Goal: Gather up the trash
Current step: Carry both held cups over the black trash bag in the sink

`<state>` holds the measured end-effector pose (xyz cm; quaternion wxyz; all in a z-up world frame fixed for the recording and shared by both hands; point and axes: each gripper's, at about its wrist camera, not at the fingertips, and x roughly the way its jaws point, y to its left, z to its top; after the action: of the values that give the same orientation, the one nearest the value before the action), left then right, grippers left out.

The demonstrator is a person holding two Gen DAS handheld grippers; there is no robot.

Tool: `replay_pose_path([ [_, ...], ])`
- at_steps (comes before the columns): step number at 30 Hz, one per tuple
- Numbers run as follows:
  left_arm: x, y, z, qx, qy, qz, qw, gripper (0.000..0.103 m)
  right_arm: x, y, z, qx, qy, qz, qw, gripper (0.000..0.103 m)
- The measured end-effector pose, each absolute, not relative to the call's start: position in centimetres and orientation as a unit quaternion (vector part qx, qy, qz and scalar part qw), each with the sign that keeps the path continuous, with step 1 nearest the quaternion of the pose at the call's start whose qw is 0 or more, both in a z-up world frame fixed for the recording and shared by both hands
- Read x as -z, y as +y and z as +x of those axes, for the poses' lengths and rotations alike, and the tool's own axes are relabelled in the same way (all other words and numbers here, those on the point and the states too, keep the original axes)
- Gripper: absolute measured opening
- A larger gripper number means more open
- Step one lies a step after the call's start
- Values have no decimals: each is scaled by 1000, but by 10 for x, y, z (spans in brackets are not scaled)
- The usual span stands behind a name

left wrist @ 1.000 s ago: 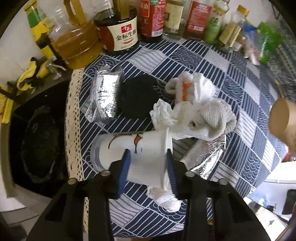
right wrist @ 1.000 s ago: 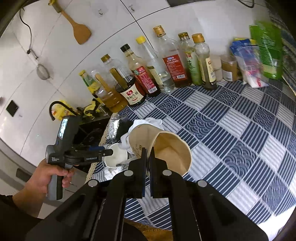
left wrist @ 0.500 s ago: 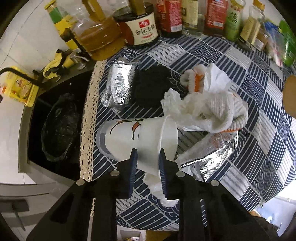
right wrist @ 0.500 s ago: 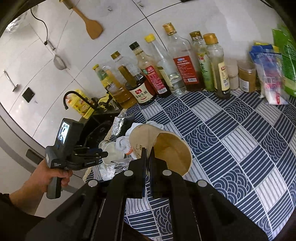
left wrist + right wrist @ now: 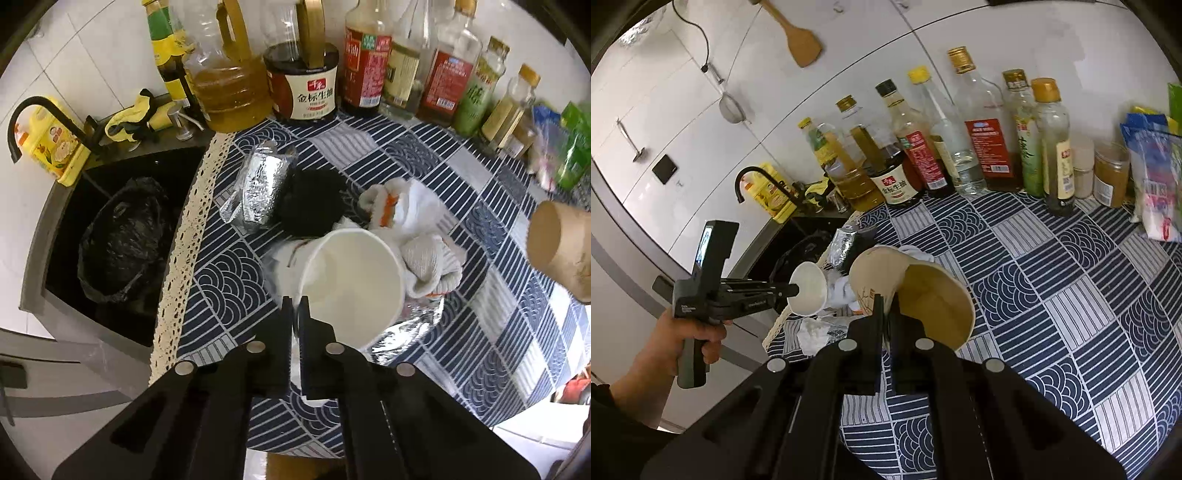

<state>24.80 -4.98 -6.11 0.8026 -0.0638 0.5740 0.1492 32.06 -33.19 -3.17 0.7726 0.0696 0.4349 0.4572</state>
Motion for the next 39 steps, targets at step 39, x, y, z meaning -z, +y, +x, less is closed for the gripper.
replay_pose_path([
  [39, -19, 102, 169, -93, 461, -192, 861, 2, 2, -151, 284, -494, 426, -20, 758, 4],
])
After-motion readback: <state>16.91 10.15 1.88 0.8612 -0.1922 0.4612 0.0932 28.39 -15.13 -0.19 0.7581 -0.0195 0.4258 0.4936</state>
